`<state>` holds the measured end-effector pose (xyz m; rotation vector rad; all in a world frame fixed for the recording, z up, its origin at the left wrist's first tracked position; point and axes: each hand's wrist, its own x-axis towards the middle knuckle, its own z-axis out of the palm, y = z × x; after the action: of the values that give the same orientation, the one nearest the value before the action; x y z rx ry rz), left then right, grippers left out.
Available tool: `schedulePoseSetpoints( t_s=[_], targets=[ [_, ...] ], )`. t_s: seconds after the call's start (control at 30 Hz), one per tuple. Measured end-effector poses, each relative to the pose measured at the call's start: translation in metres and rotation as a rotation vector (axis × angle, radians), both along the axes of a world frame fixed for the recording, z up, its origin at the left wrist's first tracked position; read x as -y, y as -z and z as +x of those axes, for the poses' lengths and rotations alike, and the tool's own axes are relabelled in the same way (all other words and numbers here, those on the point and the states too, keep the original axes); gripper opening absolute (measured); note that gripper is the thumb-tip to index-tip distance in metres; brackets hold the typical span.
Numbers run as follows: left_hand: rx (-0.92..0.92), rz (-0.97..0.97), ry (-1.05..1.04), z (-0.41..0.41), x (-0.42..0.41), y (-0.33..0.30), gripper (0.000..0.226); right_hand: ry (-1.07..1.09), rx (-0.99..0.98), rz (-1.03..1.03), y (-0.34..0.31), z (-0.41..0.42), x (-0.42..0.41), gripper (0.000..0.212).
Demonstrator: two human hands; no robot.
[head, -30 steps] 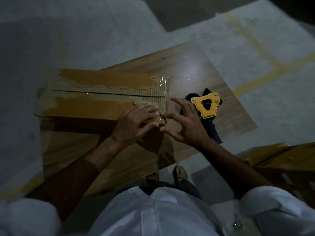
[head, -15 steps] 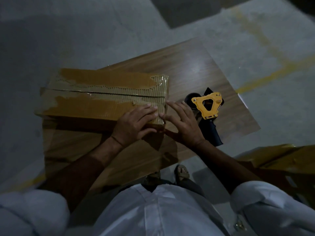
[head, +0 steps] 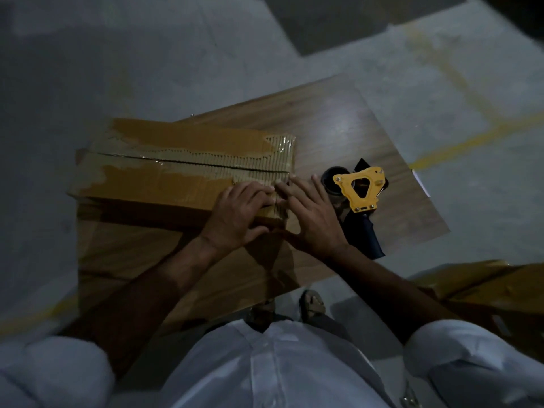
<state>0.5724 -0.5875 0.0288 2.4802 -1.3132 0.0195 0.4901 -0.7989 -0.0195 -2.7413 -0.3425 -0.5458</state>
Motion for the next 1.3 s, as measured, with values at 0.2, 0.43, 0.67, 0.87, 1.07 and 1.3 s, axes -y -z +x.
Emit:
schedulePoseSetpoints(
  t_s=[0.2,0.43,0.67,0.87,1.07,1.3],
  targets=[
    [-0.008,0.043,0.052,0.007,-0.001,-0.01,0.064,-0.104,-0.034,-0.071,-0.001,0.006,0.02,0.061],
    [0.062,0.19,0.188,0.015,-0.023,-0.029,0.07,-0.062,-0.072,-0.093,-0.006,-0.009,-0.015,0.076],
    [-0.01,0.111,0.279,0.028,-0.067,-0.035,0.048,0.085,0.034,0.136,-0.022,-0.02,-0.077,0.058],
    [0.039,0.099,0.205,0.022,-0.065,-0.02,0.049,0.188,0.098,0.078,-0.014,-0.013,-0.088,0.048],
    [0.089,0.077,0.058,0.001,-0.061,-0.008,0.064,0.135,0.015,0.037,-0.018,-0.019,-0.087,0.061],
    [-0.104,-0.263,-0.322,-0.058,-0.058,0.034,0.085,0.037,0.12,-0.006,-0.024,-0.023,-0.077,0.035]
  ],
)
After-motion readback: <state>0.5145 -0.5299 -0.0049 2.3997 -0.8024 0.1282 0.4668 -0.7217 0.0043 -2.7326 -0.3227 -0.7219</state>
